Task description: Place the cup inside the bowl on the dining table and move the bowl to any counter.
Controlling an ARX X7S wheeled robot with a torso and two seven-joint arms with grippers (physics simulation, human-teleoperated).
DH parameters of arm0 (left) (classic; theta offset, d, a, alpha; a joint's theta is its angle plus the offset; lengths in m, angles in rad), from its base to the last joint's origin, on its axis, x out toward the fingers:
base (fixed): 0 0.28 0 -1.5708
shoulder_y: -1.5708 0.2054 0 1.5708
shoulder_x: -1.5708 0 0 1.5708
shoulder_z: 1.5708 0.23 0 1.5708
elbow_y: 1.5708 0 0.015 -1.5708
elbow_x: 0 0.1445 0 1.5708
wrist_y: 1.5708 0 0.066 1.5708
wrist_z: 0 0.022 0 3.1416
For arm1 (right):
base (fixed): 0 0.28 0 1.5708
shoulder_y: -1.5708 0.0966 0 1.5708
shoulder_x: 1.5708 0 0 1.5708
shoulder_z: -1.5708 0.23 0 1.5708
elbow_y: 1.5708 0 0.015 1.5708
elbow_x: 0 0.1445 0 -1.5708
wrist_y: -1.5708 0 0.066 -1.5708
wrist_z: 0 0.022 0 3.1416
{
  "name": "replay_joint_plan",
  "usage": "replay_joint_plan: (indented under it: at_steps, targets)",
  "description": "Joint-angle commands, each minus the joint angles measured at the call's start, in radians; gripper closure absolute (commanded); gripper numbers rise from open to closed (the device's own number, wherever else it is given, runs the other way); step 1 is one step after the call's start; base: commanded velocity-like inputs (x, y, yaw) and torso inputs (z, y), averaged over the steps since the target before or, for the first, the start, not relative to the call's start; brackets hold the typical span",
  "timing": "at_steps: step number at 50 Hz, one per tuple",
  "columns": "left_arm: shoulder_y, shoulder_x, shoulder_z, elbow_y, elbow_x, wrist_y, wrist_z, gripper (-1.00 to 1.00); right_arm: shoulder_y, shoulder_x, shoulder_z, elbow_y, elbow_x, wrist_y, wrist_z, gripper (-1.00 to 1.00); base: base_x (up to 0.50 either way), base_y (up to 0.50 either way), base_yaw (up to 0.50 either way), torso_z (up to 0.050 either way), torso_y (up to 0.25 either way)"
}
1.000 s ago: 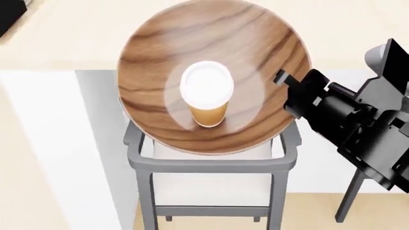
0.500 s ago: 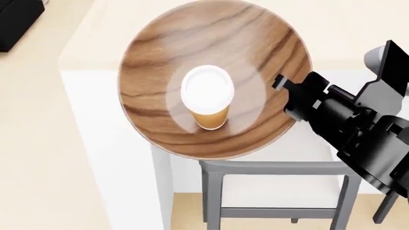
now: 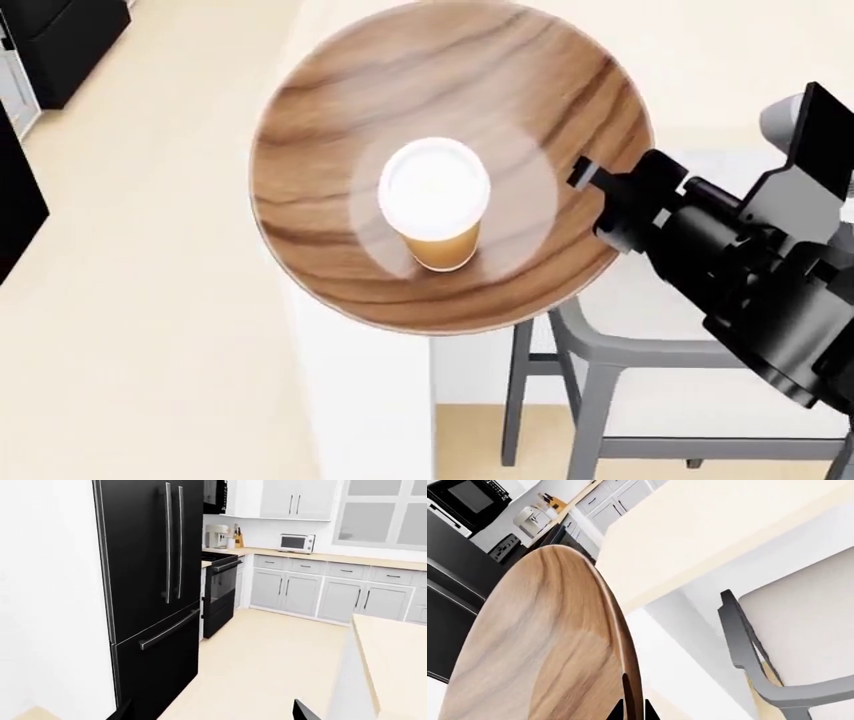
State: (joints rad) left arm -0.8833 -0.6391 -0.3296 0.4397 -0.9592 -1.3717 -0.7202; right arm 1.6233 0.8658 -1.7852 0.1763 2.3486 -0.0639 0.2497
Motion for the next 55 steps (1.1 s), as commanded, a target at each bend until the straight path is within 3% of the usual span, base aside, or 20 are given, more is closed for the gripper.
replay_joint_plan:
  at_steps: [1, 38, 55]
  targets:
    - [0.007, 0.005, -0.011, -0.008, -0.011, 0.017, -0.001, -1.00, 0.003, 0.003, 0.022, -0.006, -0.033, -0.002, -0.003, 1.00, 0.01, 0.50, 0.00, 0.000, 0.000]
    - [0.002, 0.001, 0.044, -0.033, -0.011, 0.054, 0.013, -1.00, 0.005, 0.037, 0.037, -0.062, -0.052, -0.011, 0.045, 1.00, 0.01, 0.50, 0.00, 0.000, 0.001]
    - [-0.017, 0.014, 0.103, -0.041, -0.041, 0.096, 0.101, -1.00, -0.011, 0.018, 0.035, -0.051, -0.073, -0.014, 0.036, 1.00, 0.07, 0.50, 0.00, 0.001, 0.001]
